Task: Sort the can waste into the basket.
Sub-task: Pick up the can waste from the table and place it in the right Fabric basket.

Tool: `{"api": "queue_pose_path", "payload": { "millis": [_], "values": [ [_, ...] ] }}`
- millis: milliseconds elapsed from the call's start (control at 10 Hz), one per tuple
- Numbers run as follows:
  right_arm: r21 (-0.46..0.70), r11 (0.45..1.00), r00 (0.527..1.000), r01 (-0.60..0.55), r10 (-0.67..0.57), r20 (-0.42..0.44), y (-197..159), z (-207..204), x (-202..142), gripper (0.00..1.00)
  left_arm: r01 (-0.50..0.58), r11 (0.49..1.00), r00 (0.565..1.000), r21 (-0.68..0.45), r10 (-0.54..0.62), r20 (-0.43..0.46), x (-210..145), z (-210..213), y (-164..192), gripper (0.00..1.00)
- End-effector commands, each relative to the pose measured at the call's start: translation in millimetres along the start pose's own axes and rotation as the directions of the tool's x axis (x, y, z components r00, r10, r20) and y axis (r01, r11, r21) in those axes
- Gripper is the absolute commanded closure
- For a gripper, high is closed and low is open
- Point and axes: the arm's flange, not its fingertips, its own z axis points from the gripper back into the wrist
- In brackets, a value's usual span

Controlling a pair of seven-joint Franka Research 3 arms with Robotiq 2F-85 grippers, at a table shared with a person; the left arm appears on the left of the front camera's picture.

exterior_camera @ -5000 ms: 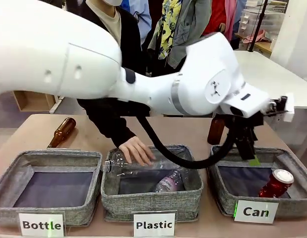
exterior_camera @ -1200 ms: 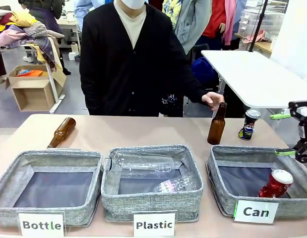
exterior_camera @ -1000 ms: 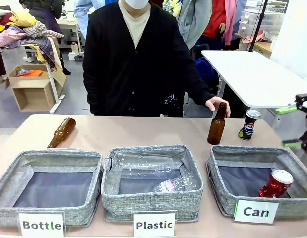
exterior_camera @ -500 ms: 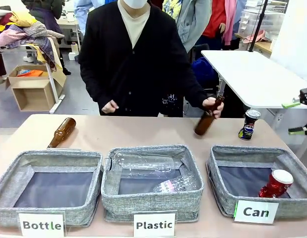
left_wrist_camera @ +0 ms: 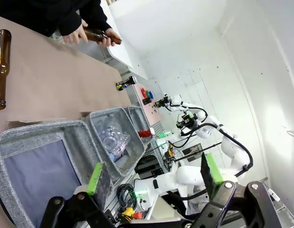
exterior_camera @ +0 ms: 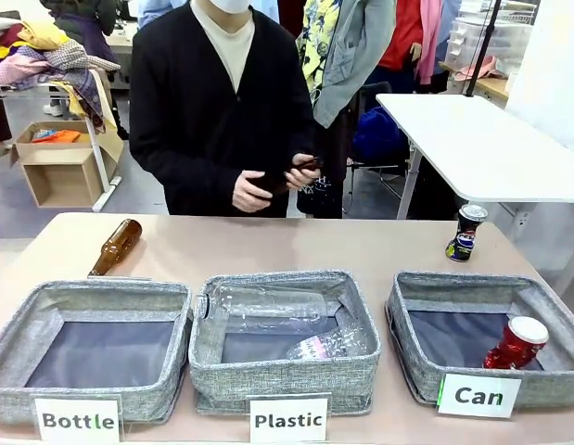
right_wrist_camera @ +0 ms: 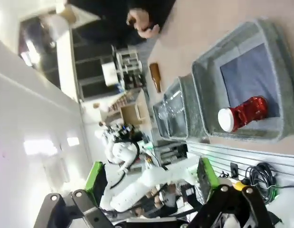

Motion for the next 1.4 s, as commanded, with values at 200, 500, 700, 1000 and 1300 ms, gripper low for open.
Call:
{"api": "queue_pose_path", "payload": {
  "millis": [200,500,700,1000,1300],
  "values": [
    [-0.105,0.989,0.990,-0.106,0.115,0.083,-6.3,-43.7,38.5,0.00,-0.010,1.000,1.000,0.004,0.010,0.000,0.0,0.0,-3.5,0.00],
    [-0.359,0.884,0.940,-0.299,0.338,0.050,5.4,-115.4,101.3,0.00,-0.010,1.000,1.000,0.004,0.010,0.000,0.0,0.0,-3.5,0.00],
    [-0.484,0.797,0.902,-0.362,0.430,0.034,8.9,-147.1,120.7,0.00,-0.010,1.000,1.000,0.004,0.010,0.000,0.0,0.0,-3.5,0.00],
    [-0.593,0.712,0.894,-0.376,0.447,-0.029,6.1,-175.6,126.7,0.00,-0.010,1.000,1.000,0.004,0.010,0.000,0.0,0.0,-3.5,0.00],
    [-0.526,0.763,0.900,-0.377,0.435,-0.014,10.2,-170.7,126.3,0.00,-0.010,1.000,1.000,0.004,0.010,0.000,0.0,0.0,-3.5,0.00]
  ]
}}
